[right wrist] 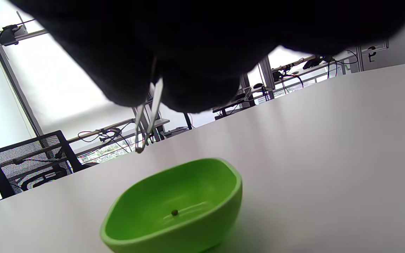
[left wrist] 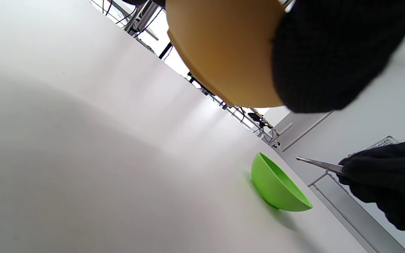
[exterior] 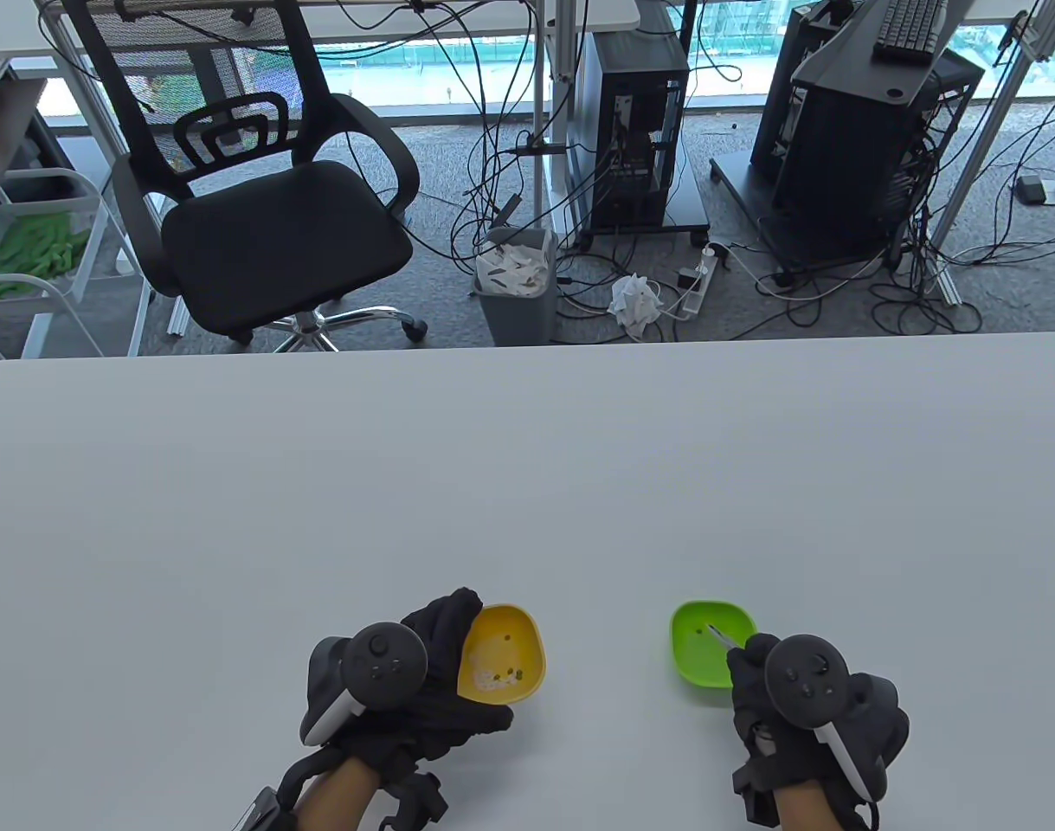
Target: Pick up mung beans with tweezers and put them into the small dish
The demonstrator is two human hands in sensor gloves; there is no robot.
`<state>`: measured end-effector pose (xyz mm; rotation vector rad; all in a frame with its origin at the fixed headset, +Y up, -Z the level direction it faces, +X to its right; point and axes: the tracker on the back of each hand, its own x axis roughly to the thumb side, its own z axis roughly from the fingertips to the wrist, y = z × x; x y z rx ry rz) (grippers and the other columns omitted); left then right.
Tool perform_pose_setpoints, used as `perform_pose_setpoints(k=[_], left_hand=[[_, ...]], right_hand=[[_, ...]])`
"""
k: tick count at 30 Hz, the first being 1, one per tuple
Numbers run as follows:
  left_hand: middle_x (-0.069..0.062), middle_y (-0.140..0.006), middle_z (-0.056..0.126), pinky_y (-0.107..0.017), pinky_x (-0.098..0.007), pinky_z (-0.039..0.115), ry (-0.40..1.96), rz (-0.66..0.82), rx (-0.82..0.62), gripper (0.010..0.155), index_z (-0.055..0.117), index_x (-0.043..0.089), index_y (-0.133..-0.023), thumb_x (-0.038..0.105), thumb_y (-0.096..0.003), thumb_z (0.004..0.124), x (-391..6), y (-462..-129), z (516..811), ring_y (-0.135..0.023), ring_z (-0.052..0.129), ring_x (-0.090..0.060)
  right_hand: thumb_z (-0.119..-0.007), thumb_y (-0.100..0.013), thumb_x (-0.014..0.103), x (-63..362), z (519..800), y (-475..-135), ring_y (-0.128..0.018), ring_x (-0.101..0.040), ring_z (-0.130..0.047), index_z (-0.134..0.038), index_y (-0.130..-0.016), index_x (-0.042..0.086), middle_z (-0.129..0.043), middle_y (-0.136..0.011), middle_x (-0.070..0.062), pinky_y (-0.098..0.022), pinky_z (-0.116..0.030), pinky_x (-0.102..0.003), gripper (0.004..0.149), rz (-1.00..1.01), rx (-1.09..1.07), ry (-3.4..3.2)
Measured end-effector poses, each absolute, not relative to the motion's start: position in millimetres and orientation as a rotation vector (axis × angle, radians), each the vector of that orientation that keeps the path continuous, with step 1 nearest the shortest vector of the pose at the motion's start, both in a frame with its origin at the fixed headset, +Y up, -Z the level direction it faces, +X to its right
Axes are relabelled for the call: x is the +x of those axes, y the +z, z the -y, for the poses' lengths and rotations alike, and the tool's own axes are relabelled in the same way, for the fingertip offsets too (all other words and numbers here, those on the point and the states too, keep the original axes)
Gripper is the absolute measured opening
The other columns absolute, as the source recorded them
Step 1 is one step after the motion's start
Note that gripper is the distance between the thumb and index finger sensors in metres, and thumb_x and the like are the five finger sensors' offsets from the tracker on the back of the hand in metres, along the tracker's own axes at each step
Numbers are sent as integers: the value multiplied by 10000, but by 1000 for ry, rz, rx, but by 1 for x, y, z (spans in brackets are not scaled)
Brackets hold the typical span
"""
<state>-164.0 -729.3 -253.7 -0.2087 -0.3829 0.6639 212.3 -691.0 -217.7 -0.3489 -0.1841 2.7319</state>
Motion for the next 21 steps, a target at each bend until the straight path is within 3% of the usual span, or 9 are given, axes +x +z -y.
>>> perform_pose_setpoints(k=[14,21], left_hand=[[-128,-1180,318,-779,-628,355,657,379,-219,1218,231,131,-1138,602,-320,1000,-162,-253,730,-1072,391,-437],[-126,-1181,315,-782,-628,350,664,371,-218,1217,228,132,-1139,599,-323,1002,-162,-255,729,-1074,386,-437]], right_hand=[[-898,-460,318,210,690,-217,-200,-78,-918,-974,-681,50,-987,-462,-138,-170,-874,-325,356,186,-334,2712],[-897,-465,322,142,657,-217,-205,-78,-919,-970,-689,51,-986,-468,-138,-173,-874,-325,359,299,-52,2745]])
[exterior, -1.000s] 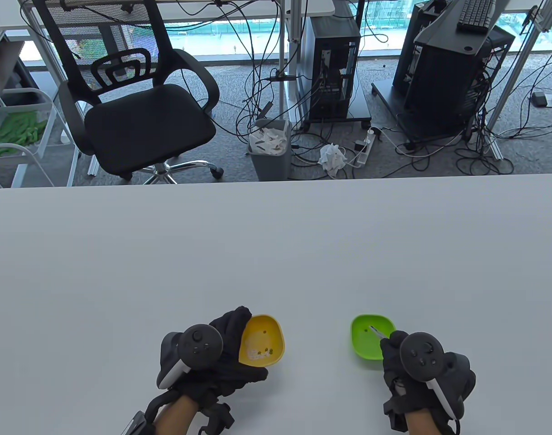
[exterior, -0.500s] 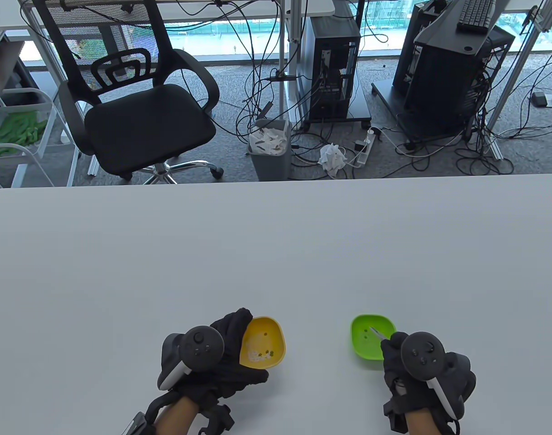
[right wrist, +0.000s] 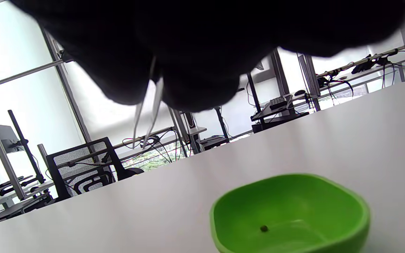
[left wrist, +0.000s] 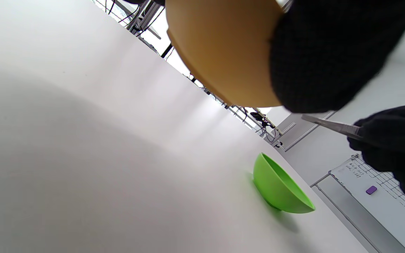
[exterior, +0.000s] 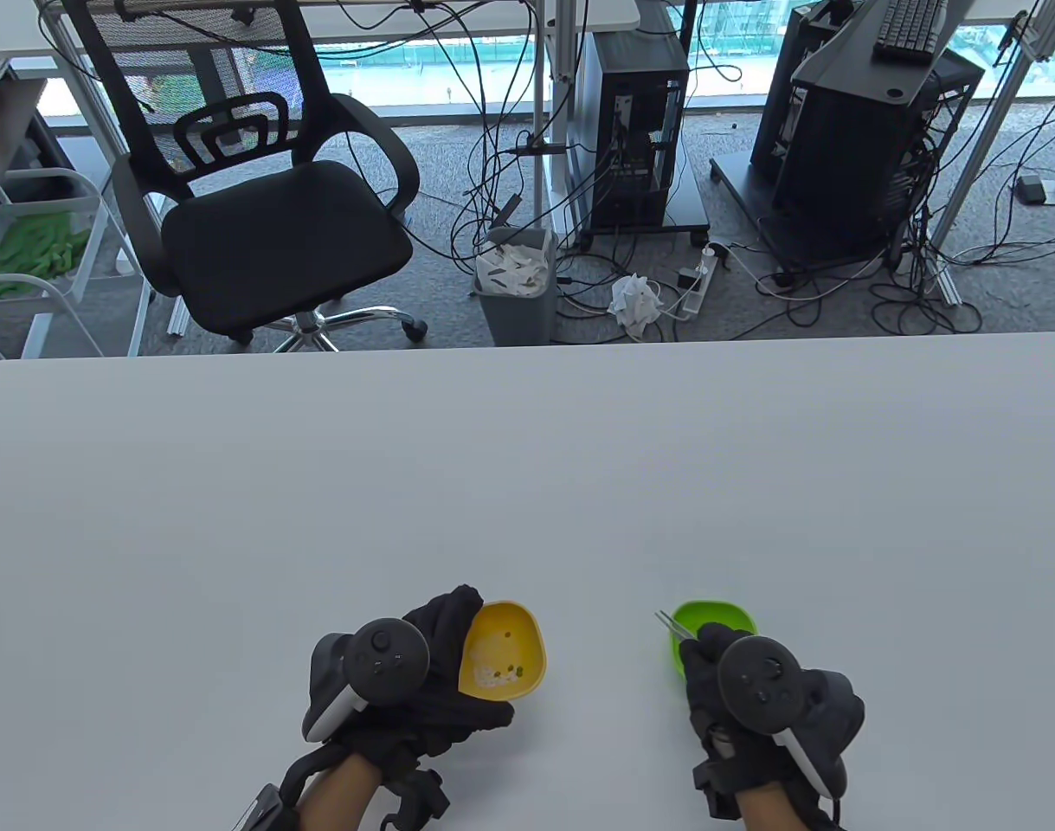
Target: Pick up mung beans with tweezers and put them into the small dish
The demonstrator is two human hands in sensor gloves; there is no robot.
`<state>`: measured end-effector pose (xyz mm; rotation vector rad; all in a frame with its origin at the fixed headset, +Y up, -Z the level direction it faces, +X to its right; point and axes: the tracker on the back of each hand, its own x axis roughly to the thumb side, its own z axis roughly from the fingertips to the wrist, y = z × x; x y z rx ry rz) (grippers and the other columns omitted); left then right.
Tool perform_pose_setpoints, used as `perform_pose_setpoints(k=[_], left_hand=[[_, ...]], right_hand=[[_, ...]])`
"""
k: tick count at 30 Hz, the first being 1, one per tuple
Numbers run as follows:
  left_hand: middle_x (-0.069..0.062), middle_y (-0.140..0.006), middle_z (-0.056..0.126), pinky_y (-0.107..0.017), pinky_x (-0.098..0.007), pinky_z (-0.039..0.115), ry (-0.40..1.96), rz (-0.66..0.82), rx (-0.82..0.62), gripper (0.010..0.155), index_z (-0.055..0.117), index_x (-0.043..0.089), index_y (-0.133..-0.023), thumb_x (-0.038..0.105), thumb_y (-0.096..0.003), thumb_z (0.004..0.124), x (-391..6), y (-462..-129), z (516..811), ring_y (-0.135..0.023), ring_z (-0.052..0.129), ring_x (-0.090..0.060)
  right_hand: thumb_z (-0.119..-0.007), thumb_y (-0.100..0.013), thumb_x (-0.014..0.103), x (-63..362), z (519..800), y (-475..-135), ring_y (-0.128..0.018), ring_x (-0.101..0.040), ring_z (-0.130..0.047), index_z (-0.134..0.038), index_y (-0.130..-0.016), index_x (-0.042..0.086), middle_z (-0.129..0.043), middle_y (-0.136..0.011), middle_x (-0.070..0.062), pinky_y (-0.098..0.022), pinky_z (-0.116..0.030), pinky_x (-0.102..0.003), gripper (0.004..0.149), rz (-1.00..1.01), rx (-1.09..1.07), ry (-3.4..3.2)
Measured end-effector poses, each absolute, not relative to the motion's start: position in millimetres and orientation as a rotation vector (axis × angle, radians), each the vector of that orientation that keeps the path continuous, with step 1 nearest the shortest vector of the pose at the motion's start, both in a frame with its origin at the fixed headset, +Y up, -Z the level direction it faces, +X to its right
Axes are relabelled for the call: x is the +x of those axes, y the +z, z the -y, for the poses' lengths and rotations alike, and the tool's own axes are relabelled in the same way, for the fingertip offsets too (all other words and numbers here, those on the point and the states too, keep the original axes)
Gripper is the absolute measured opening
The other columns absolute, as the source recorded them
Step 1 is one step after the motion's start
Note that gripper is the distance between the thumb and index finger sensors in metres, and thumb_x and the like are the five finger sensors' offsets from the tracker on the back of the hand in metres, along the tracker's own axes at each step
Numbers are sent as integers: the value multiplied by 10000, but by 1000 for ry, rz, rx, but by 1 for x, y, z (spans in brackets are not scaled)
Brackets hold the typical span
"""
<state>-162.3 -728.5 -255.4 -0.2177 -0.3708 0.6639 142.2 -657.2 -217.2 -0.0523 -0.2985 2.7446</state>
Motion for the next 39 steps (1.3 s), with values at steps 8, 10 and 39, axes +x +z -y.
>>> perform_pose_setpoints(k=[8,10,39], left_hand=[[-128,-1181,314,-781,-628,351,662,364,-224,1218,229,132,-1139,598,-321,1002,-163,-255,729,-1073,388,-437],[-127,-1181,315,-781,-628,351,661,367,-221,1220,228,131,-1139,600,-320,1002,-163,-256,728,-1074,386,-436],[-130,-1181,315,-781,-629,350,652,373,-235,1220,230,131,-1139,596,-320,1005,-161,-255,729,-1074,385,-438]], right_hand=[[-901,-462,325,43,647,-223,-212,-82,-922,-963,-697,43,-984,-478,-142,-179,-873,-329,372,294,258,2843],[-902,-462,326,31,653,-223,-213,-81,-922,-964,-696,45,-984,-478,-142,-179,-874,-328,371,280,285,2881],[-904,-460,318,22,674,-230,-209,-80,-921,-974,-684,51,-987,-471,-140,-175,-875,-326,355,181,289,2945]])
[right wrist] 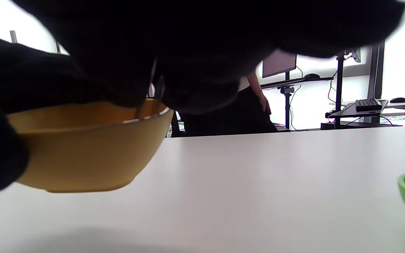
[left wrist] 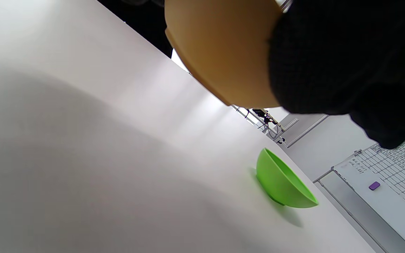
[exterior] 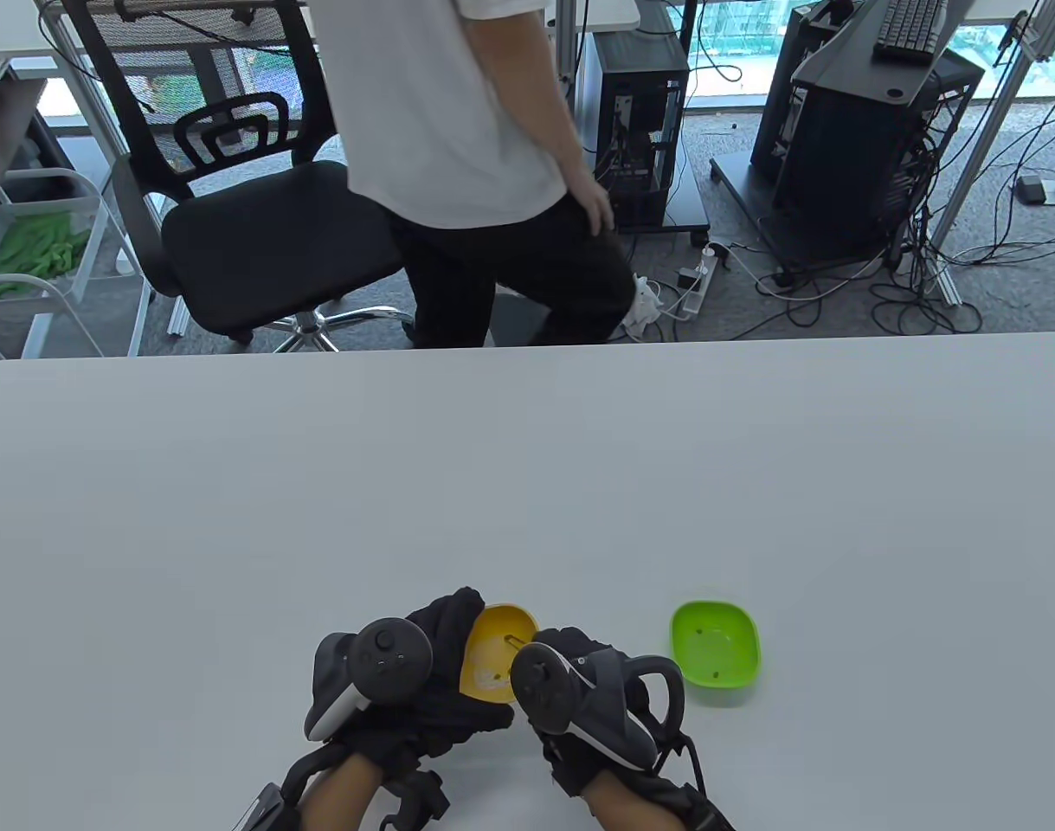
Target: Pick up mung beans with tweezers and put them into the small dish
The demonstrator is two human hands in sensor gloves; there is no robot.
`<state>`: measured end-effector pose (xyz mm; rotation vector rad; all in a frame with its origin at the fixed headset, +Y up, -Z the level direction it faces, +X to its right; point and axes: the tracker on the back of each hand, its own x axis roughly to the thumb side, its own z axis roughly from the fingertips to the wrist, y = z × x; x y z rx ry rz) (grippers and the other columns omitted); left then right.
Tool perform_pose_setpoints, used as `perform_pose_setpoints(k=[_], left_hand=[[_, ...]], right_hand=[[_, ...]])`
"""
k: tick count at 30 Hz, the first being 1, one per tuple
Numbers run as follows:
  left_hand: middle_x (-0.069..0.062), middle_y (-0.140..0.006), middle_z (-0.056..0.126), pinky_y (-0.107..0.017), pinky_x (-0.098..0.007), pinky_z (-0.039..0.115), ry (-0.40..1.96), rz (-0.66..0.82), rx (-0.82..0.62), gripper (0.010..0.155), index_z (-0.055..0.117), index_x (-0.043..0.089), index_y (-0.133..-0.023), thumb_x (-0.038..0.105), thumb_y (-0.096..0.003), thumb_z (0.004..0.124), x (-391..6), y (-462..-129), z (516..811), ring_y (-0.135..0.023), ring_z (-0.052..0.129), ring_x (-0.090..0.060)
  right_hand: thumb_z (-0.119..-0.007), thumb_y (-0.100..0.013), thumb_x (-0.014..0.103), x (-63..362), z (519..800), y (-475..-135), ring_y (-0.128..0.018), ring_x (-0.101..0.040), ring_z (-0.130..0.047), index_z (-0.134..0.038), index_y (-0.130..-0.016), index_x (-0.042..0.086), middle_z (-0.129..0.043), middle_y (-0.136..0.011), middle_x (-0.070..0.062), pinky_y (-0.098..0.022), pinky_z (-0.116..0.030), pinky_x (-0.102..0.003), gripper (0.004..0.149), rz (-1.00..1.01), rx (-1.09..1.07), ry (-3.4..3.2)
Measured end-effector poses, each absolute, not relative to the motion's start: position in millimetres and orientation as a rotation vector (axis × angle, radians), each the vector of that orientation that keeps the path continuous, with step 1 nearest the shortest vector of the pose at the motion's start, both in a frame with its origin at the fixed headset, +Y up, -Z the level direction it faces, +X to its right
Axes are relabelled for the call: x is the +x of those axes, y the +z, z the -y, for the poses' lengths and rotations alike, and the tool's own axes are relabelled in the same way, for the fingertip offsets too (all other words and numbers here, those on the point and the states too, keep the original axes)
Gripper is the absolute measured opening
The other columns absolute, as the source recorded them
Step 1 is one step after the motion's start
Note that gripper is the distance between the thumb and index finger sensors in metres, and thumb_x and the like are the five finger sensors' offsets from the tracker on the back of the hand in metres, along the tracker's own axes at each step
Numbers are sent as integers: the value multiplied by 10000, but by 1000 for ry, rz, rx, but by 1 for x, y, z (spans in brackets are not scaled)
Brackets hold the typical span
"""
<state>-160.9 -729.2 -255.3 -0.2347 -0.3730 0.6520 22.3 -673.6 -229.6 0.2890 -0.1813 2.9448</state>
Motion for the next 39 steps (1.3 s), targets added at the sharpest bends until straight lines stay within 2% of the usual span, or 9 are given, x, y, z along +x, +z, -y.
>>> perform_pose_setpoints(k=[8,14,19,22,26,39], left_hand=[[-128,-1182,313,-781,-629,350,662,371,-226,1220,227,131,-1139,596,-321,1003,-162,-256,728,-1074,384,-438],[-128,-1182,313,-781,-629,352,667,372,-225,1217,227,132,-1139,597,-323,1002,-163,-256,728,-1074,386,-438],[-128,-1181,314,-781,-629,351,670,379,-221,1216,229,132,-1139,598,-323,1001,-163,-256,728,-1075,385,-437],[-126,-1181,314,-782,-628,352,669,378,-219,1217,228,132,-1139,597,-322,1002,-163,-256,728,-1074,387,-437],[-127,-1181,316,-781,-629,352,673,370,-225,1218,230,131,-1139,596,-321,1003,-165,-257,729,-1074,387,-438],[-128,-1181,316,-781,-629,353,661,386,-226,1216,230,131,-1138,598,-322,1002,-162,-255,729,-1074,387,-436]], right_hand=[[-903,-459,320,43,654,-217,-205,-77,-920,-975,-681,49,-987,-467,-137,-173,-874,-324,357,302,247,2854],[-902,-458,319,105,642,-208,-202,-77,-919,-976,-678,45,-987,-464,-139,-169,-873,-324,359,397,41,2808],[-903,-460,315,173,652,-205,-200,-77,-919,-976,-678,43,-987,-462,-141,-167,-873,-324,357,393,-231,2804],[-904,-459,312,197,665,-205,-199,-79,-918,-976,-676,42,-987,-458,-143,-166,-872,-326,354,353,-354,2802],[-905,-457,312,206,684,-206,-197,-80,-918,-978,-673,40,-987,-456,-144,-164,-872,-326,355,288,-391,2789],[-901,-458,315,205,688,-207,-198,-78,-918,-975,-676,40,-987,-458,-142,-167,-873,-326,359,262,-388,2782]])
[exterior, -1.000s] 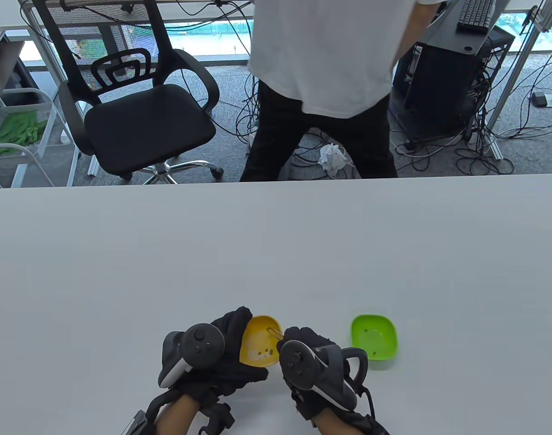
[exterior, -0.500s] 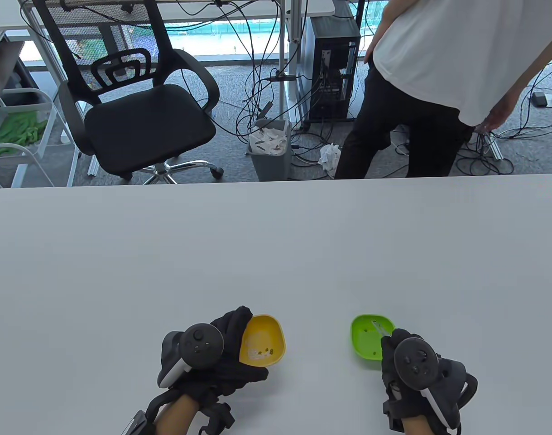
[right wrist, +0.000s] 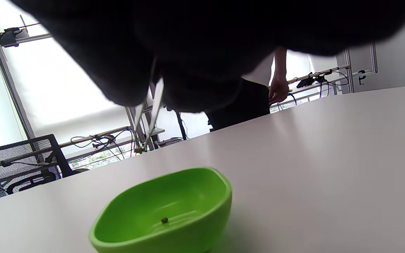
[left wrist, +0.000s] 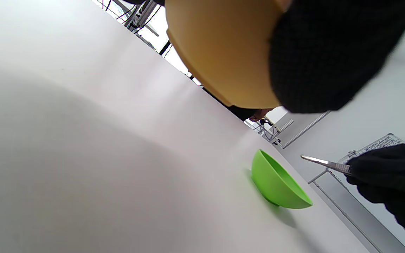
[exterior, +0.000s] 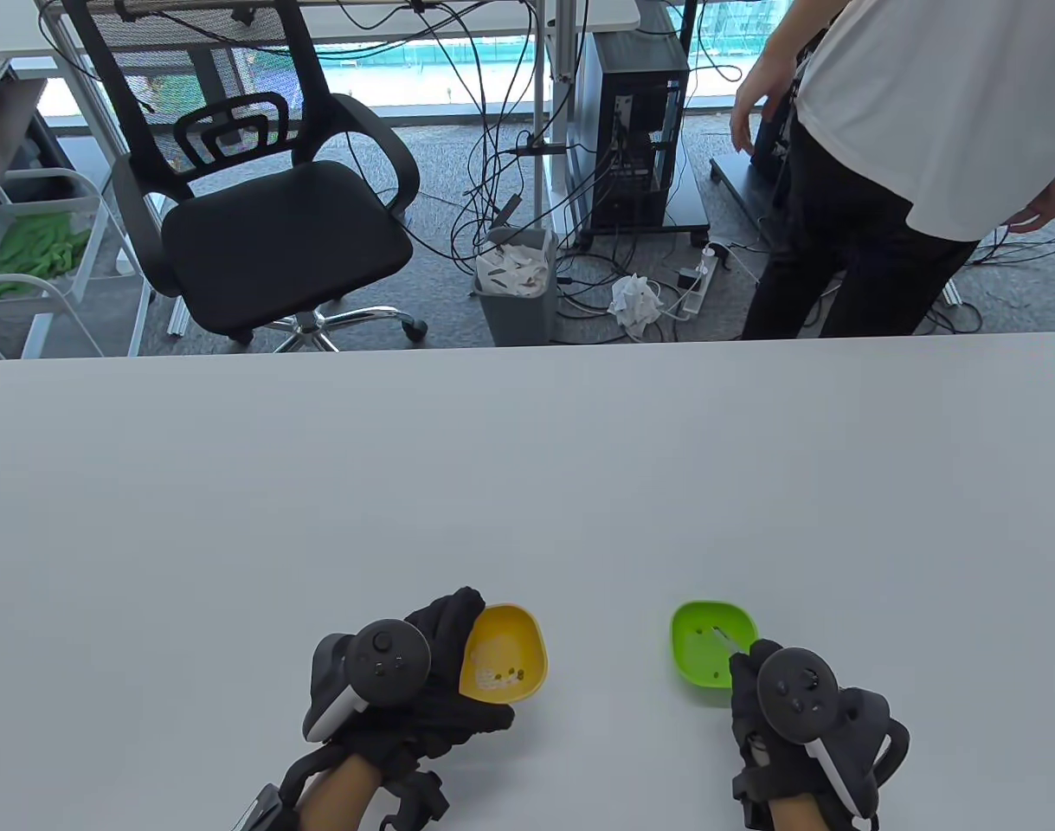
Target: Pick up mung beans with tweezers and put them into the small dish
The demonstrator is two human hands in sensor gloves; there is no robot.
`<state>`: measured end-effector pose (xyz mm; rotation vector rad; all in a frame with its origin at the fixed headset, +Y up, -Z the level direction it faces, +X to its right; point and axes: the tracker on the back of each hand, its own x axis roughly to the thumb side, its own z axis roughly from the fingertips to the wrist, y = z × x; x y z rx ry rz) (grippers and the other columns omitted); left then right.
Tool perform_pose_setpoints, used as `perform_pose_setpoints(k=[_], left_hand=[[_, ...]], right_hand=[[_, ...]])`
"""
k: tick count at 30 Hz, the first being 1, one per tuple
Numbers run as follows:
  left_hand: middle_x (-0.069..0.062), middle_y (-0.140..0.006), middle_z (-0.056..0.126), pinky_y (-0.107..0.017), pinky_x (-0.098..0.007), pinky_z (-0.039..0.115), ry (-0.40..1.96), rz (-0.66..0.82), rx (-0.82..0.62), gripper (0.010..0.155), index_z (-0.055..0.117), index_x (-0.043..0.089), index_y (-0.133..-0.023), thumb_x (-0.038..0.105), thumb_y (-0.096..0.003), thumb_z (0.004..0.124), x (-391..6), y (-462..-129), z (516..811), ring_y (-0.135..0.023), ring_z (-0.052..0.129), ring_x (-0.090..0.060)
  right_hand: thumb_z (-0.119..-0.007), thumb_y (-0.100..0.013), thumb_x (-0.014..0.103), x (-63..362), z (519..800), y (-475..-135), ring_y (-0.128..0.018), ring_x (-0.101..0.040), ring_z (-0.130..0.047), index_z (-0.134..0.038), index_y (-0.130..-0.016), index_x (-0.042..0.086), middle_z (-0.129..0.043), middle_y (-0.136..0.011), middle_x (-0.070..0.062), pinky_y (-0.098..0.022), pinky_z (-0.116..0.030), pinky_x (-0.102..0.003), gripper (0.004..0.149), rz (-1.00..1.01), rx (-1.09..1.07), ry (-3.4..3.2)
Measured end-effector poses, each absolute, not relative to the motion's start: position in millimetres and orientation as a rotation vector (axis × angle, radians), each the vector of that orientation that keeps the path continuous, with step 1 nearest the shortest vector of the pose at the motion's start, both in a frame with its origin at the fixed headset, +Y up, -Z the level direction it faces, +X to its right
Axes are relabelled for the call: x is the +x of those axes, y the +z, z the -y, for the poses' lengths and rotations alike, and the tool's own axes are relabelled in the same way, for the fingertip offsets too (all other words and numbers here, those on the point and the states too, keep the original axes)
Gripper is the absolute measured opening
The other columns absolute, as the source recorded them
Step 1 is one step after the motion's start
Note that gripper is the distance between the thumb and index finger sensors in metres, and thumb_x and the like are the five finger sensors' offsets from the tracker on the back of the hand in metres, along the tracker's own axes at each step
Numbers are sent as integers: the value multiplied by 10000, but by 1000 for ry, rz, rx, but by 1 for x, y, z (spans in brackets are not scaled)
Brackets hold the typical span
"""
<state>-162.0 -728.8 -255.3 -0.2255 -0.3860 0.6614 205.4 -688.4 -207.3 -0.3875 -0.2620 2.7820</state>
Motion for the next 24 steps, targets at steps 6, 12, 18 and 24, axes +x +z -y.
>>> perform_pose_setpoints(k=[6,12,18,24], left_hand=[[-127,-1181,314,-781,-629,352,658,389,-231,1218,228,131,-1139,598,-322,1002,-161,-255,729,-1073,388,-438],[-129,-1181,316,-780,-629,354,655,388,-224,1217,229,131,-1138,598,-322,1001,-162,-254,728,-1073,388,-438],[-128,-1180,316,-781,-628,354,652,394,-232,1218,229,131,-1139,600,-322,1001,-160,-254,729,-1073,388,-438],[-129,-1181,315,-780,-629,355,650,397,-225,1217,229,130,-1139,599,-324,1001,-160,-254,728,-1073,389,-438]], right_hand=[[-900,-459,315,205,688,-207,-199,-78,-919,-975,-676,52,-986,-460,-141,-167,-873,-325,350,254,-387,2785],[-898,-459,318,204,688,-205,-203,-79,-919,-972,-682,42,-985,-463,-142,-170,-873,-326,362,256,-389,2782],[-895,-460,319,205,688,-204,-202,-78,-918,-969,-683,49,-984,-465,-141,-170,-873,-325,358,250,-399,2777],[-894,-463,316,196,682,-204,-202,-80,-918,-970,-683,45,-984,-463,-144,-168,-872,-327,357,304,-331,2774]])
